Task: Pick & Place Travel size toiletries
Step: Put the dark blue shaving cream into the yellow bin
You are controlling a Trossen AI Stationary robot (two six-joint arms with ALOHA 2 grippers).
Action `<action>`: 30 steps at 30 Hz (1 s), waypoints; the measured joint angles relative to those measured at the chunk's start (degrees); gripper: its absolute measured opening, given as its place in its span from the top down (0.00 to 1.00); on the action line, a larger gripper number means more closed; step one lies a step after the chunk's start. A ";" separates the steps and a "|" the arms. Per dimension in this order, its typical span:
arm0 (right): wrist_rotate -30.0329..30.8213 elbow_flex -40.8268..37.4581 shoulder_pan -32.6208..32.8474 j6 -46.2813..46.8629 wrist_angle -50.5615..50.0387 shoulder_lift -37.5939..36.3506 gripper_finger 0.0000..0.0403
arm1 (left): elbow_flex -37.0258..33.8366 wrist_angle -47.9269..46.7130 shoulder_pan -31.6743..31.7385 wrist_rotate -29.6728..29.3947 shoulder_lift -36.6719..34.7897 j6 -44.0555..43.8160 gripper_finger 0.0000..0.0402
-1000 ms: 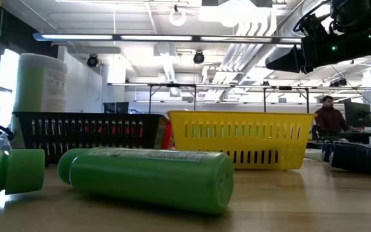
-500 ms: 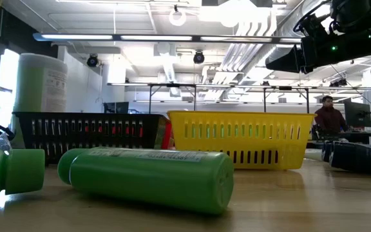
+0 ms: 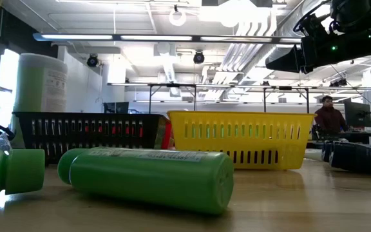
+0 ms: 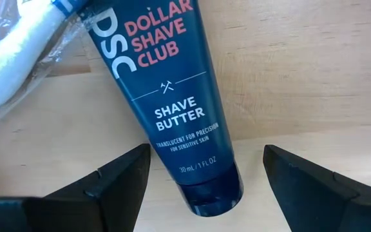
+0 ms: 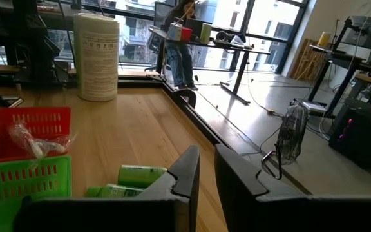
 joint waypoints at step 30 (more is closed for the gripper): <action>0.00 0.00 0.01 0.02 -0.02 -0.02 0.90 | 0.00 1.41 0.00 -0.35 0.00 2.21 0.61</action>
